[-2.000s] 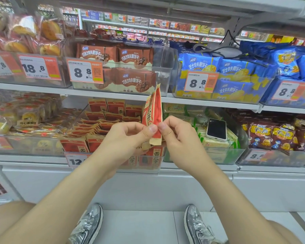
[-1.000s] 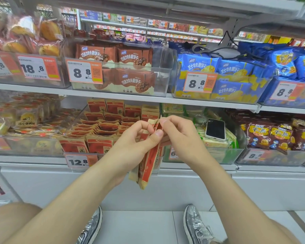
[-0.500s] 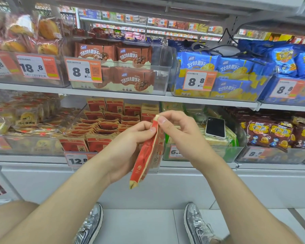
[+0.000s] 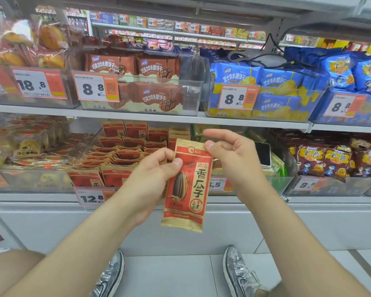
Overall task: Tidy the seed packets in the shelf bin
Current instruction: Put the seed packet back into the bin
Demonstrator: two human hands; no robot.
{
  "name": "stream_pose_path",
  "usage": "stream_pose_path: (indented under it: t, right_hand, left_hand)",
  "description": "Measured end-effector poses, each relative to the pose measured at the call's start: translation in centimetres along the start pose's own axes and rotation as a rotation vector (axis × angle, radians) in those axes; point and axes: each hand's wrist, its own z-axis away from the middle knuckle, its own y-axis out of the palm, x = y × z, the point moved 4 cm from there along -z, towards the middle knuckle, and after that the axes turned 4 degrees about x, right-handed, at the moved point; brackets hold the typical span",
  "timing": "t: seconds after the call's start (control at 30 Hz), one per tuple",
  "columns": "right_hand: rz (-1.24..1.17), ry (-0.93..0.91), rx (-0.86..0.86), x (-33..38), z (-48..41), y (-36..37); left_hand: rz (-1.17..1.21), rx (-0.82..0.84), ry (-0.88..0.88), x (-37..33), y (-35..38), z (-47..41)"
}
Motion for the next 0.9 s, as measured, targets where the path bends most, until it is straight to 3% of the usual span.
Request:
stream_pose_path:
  t: [0.13, 0.3, 0.5, 0.57, 0.67, 0.73, 0.9]
  right_hand:
    - [-0.145, 0.018, 0.001, 0.1, -0.1, 0.0]
    - [-0.075, 0.055, 0.033, 0.4, 0.3, 0.7]
    - [0.136, 0.176, 0.371, 0.3, 1.8, 2.6]
    - [0.116, 0.148, 0.313, 0.3, 1.7, 2.7]
    - [0.074, 0.064, 0.073, 0.3, 1.1, 1.9]
    - [0.081, 0.051, -0.020, 0.5, 1.1, 1.6]
    - [0.050, 0.081, 0.028, 1.1, 1.6, 1.8]
  left_hand:
    - [-0.001, 0.006, 0.006, -0.2, 0.0, -0.1]
    - [0.005, -0.058, -0.020, -0.2, -0.8, -0.3]
    - [0.227, -0.181, 0.104, -1.1, -2.0, -0.4]
    - [0.182, -0.127, 0.113, -1.4, -2.4, -0.5]
    - [0.030, 0.081, 0.041, -1.4, -2.3, -0.3]
    - [0.056, 0.154, 0.004, -1.2, -2.0, -0.1]
    - [0.143, 0.173, -0.006, -1.3, -1.8, 0.0]
